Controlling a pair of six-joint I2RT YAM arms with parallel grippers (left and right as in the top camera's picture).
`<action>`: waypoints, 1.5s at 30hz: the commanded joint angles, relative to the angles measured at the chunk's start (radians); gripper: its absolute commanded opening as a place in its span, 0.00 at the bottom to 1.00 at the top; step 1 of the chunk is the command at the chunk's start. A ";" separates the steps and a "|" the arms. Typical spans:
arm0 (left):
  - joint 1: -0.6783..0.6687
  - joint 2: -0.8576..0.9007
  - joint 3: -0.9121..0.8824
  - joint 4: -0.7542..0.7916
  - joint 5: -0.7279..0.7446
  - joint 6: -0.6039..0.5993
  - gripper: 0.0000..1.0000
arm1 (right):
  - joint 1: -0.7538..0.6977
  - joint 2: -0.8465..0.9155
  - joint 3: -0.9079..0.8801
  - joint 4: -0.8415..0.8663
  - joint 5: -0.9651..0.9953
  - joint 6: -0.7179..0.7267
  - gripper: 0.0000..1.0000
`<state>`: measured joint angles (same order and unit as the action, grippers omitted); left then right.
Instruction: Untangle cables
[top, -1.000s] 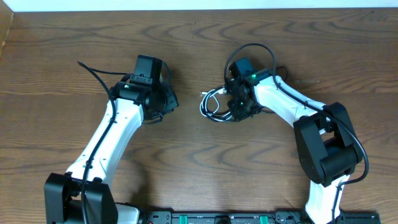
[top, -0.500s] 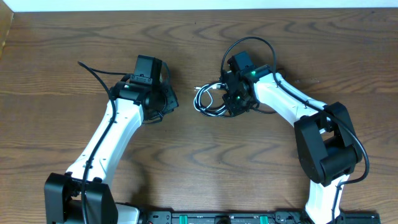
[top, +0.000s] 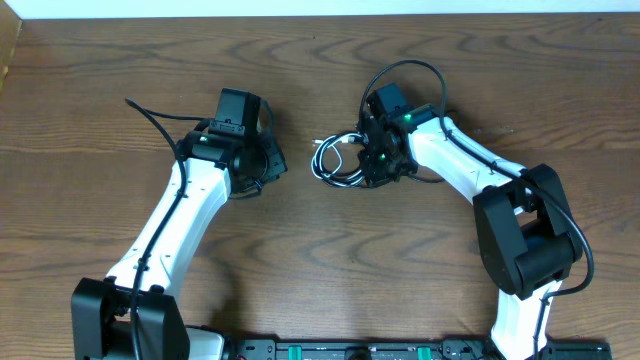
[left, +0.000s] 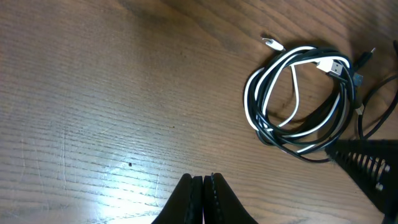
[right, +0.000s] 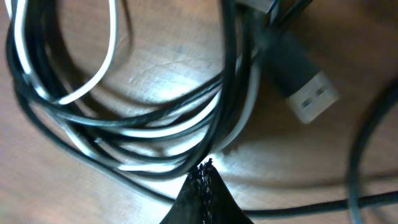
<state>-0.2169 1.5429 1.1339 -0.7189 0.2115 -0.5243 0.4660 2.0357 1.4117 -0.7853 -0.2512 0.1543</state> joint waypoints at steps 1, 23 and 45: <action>0.002 0.006 -0.014 -0.014 0.005 -0.004 0.09 | 0.000 0.012 0.022 -0.020 -0.141 0.036 0.01; 0.002 0.006 -0.014 -0.021 0.005 -0.004 0.09 | 0.002 0.013 -0.010 -0.024 0.001 0.368 0.01; 0.002 0.006 -0.014 0.003 0.005 -0.005 0.10 | 0.075 0.041 -0.014 0.242 0.005 0.449 0.01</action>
<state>-0.2169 1.5429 1.1339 -0.7219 0.2115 -0.5243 0.5316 2.0701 1.4021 -0.5697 -0.2115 0.5911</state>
